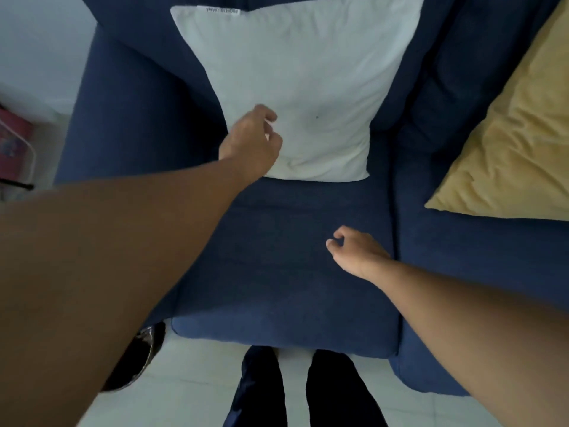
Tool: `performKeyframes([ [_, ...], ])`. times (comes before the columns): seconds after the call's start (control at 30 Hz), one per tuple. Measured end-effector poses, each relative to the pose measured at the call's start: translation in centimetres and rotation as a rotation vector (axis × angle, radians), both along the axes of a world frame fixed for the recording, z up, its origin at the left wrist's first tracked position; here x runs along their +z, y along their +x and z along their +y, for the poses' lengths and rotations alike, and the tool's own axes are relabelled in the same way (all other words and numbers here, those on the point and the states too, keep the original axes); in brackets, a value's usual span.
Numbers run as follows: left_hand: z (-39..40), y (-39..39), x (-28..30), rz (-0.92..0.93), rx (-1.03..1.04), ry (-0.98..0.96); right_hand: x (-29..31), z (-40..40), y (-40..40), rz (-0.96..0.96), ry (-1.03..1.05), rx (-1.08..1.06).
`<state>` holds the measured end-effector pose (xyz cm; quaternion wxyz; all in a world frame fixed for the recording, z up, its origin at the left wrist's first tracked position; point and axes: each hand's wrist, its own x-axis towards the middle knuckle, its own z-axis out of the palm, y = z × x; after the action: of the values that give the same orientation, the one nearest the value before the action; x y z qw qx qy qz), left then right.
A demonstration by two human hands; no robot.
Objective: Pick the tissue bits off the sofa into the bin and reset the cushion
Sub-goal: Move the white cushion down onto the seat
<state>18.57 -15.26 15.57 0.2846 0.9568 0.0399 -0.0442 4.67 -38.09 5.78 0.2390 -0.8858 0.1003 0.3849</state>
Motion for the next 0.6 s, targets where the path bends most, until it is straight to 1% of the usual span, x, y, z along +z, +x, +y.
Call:
performKeyframes([
  [0.07, 0.0, 2.7, 1.7, -0.129, -0.062, 0.094, 0.2, 0.2, 0.0, -0.012, 0.003, -0.010],
  [0.13, 0.0, 5.2, 3.3, -0.256, -0.085, 0.230, 0.4, 0.4, 0.3, -0.036, -0.002, -0.024],
  [0.2, -0.2, 7.2, 4.4, -0.322, -0.094, 0.359, 0.9, 0.5, 0.8, -0.106, -0.019, -0.040],
  [0.27, -0.1, 8.8, 4.8, -0.272, -0.125, 0.437, 1.7, 0.3, 1.6, -0.224, -0.034, -0.057],
  [0.33, 0.5, 9.9, 4.7, -0.130, -0.152, 0.419, 2.8, 0.0, 2.8, -0.354, -0.041, -0.051],
  [0.43, 1.6, 9.9, 3.5, 0.056, -0.180, 0.367, 5.0, 0.3, 4.9, -0.528, -0.020, 0.106],
  [0.5, 2.1, 8.6, 2.4, 0.079, -0.188, 0.372, 6.8, 1.1, 6.4, -0.664, 0.017, 0.238],
  [0.6, 3.2, 5.3, 0.6, 0.028, -0.160, 0.377, 10.1, 3.4, 9.2, -0.914, 0.116, 0.341],
])
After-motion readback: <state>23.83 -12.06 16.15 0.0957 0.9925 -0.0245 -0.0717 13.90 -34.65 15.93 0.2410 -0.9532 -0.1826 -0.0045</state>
